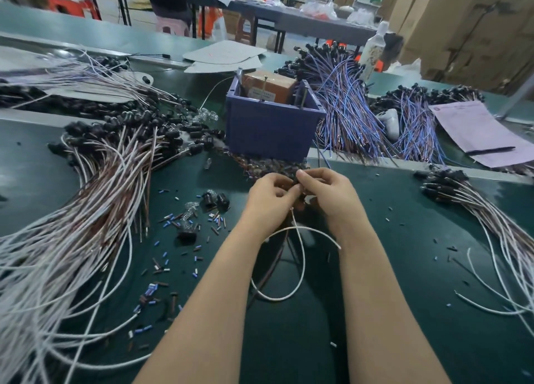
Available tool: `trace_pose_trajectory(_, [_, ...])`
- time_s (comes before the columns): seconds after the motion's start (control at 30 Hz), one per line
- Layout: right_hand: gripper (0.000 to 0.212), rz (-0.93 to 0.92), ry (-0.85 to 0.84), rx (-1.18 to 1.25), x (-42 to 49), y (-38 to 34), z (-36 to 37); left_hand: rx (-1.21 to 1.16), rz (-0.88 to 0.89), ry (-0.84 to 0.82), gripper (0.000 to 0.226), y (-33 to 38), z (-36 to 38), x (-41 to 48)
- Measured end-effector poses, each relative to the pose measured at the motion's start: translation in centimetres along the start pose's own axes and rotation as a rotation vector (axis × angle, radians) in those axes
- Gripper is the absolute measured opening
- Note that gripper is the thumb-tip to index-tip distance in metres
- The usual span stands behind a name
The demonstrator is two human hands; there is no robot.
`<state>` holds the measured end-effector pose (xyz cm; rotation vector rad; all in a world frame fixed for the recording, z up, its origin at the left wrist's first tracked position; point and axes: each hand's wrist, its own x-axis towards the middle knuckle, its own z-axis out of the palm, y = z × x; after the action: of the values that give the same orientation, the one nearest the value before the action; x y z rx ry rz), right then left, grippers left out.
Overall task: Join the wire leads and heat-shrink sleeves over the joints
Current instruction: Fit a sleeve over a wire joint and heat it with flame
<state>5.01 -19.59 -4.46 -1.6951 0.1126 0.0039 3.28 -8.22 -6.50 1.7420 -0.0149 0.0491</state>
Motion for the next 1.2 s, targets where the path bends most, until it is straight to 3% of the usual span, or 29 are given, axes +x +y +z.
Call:
trace_pose_trajectory(0.33, [0.016, 0.194, -0.178, 0.508, 0.0, 0.2, -0.7, -0.060, 0.124, -0.035, 0.012, 0.1, -0.2, -0.4])
trace_pose_trajectory(0.4, [0.017, 0.134, -0.146, 0.419, -0.1, 0.2, -0.4, -0.011, 0.123, -0.013, 0.011, -0.1, -0.1, -0.4])
trace_pose_trajectory(0.53, [0.016, -0.225, 0.068, -0.270, -0.1, 0.2, 0.1, 0.055, 0.107, 0.057, 0.013, -0.4, 0.1, -0.1])
trace_pose_trajectory(0.6, [0.018, -0.208, 0.028, -0.195, -0.1, 0.3, 0.2, 0.000, 0.122, 0.029, 0.013, -0.3, -0.1, -0.3])
trace_pose_trajectory(0.73, [0.027, 0.068, -0.265, 0.267, 0.2, 0.3, -0.5, -0.097, 0.170, -0.065, 0.013, 0.0, -0.7, -0.9])
trace_pose_trajectory(0.87, [0.024, 0.194, -0.263, 0.355, 0.5, 0.4, -1.2, -0.093, 0.151, -0.101, 0.011, 0.1, -0.8, -0.9])
trace_pose_trajectory(1.0, [0.023, 0.234, -0.241, 0.346, 0.2, 0.3, -1.6, -0.074, 0.145, -0.113, 0.013, 0.1, -0.7, -0.9])
trace_pose_trajectory(1.07, [0.022, 0.160, -0.200, 0.292, 0.1, 0.1, -1.0, -0.069, 0.144, -0.087, 0.013, 0.1, -0.6, -0.9])
trace_pose_trajectory(1.2, [0.016, -0.175, 0.032, -0.233, -0.2, 0.1, 0.8, -0.066, 0.115, 0.012, 0.014, 0.2, -0.5, -0.6])
